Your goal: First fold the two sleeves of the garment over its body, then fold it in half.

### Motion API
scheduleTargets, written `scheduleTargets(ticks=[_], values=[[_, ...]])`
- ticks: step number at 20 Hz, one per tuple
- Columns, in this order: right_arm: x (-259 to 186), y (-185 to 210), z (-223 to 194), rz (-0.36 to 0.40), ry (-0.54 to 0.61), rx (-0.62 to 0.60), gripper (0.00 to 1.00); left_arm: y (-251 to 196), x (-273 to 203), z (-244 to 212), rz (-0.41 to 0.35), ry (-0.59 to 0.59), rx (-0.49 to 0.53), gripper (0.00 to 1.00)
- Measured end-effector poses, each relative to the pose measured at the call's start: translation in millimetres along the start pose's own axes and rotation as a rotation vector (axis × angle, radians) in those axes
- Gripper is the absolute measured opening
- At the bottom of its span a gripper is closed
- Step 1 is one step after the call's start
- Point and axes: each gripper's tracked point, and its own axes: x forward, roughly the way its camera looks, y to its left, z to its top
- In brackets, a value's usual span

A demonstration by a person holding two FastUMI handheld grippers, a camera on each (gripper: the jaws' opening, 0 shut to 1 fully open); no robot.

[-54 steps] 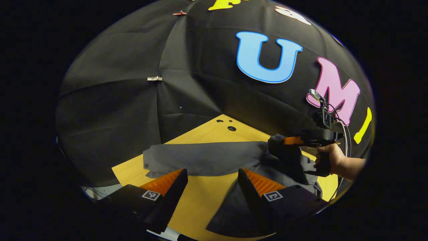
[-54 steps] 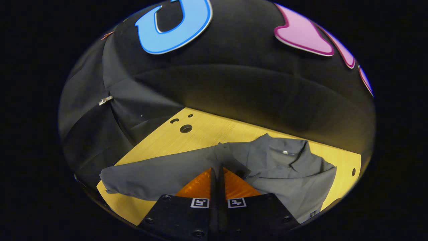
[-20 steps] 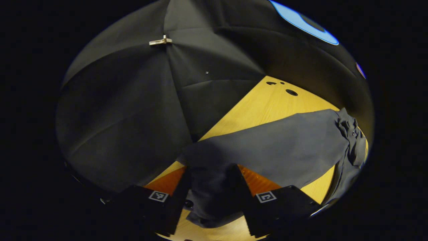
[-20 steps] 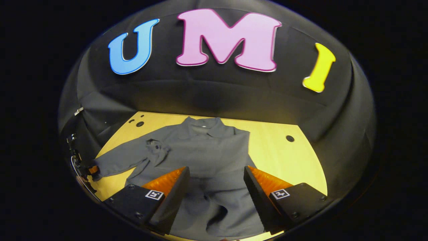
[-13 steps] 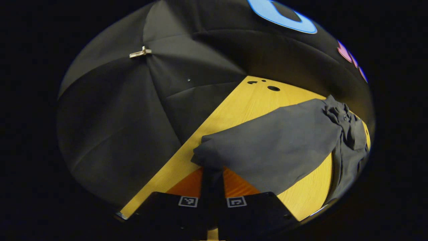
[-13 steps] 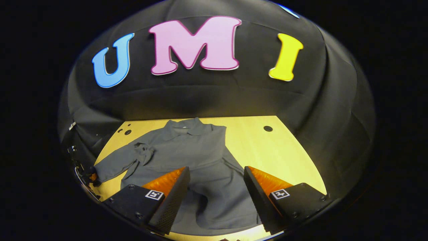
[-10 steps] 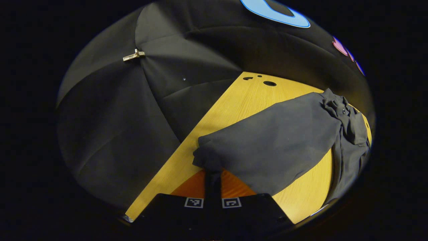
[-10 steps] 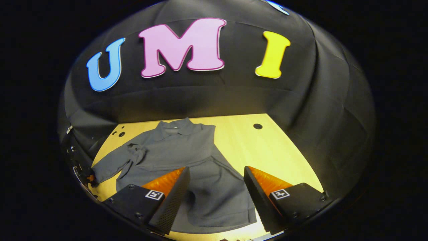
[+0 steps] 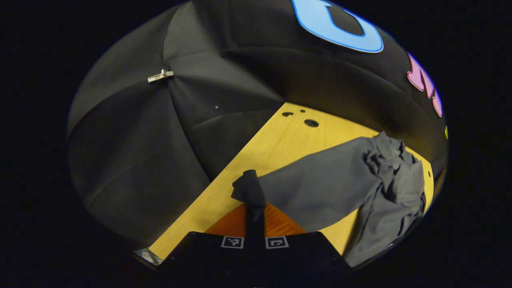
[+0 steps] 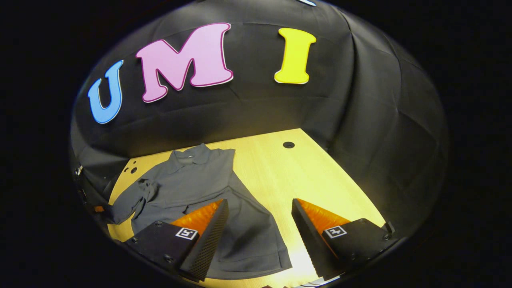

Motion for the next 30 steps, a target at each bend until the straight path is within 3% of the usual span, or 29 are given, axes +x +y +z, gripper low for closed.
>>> scheduleTargets(ticks=[7,11,16,23,30], values=[[-1,-8,-29,0.014,0.053,0.001,0.98,-111,-28,89,-0.166,-0.139,0.092,0.05],[1,-9,-36,0.037,0.067,-0.013,0.98,-179,-47,108,-0.243,-0.186,0.184,0.05],[11,-16,-45,0.067,0.102,-0.020,0.98,-278,-60,96,-0.353,-0.186,0.215,0.05],[41,-25,-56,0.123,0.141,-0.004,0.99,-408,-76,77,-0.513,-0.169,0.122,0.05],[51,-25,-73,0.165,0.174,-0.041,0.99,-504,-70,45,-0.606,-0.129,0.166,0.05]])
